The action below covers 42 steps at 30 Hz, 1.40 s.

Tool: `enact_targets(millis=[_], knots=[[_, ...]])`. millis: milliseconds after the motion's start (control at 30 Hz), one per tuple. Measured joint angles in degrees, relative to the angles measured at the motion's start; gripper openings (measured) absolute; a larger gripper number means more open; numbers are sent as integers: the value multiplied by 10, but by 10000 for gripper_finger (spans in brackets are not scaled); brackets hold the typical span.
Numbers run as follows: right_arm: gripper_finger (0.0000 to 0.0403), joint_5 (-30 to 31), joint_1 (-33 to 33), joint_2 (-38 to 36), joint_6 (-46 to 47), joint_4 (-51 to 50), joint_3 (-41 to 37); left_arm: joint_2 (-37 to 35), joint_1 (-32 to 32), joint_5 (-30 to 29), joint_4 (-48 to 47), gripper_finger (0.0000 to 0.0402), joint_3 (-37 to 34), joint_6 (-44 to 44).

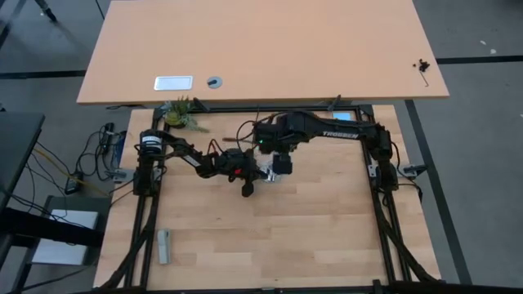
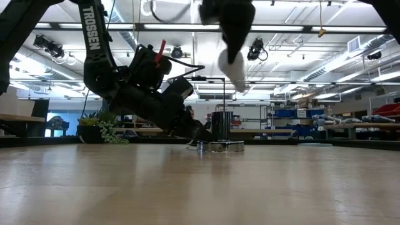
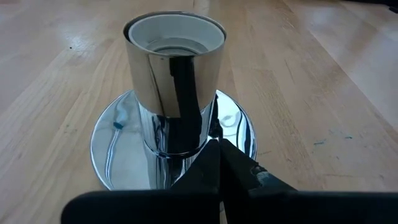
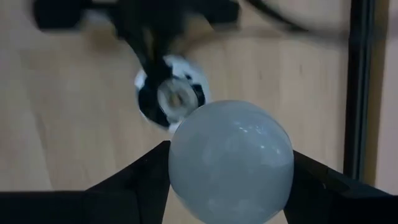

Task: Screw lightbulb
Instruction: Remove the white lightbulb from the silver lamp

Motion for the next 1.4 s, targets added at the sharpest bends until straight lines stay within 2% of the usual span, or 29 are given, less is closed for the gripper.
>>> enact_targets(millis=[100,200,533,700,933,1033,1400], knots=[[247,-13,-24,0,25,-42,-13,0,0,0,-4,1,0,0],[247,-63,-44,0,18,-29,-56,0,0,0,-5,1,0,0],[246,-192,-89,0,-9,105,-264,0,0,0,-5,1,-1,2],[245,-230,-95,-4,-1,165,-325,0,0,-3,-5,1,-1,2],[245,-232,-100,-1,17,220,-335,0,0,-6,-4,1,-1,2],[249,-211,-103,-1,40,239,-333,0,0,-7,-4,1,-1,2],[338,-176,-95,-8,45,223,-318,0,0,-9,-4,1,-1,2]])
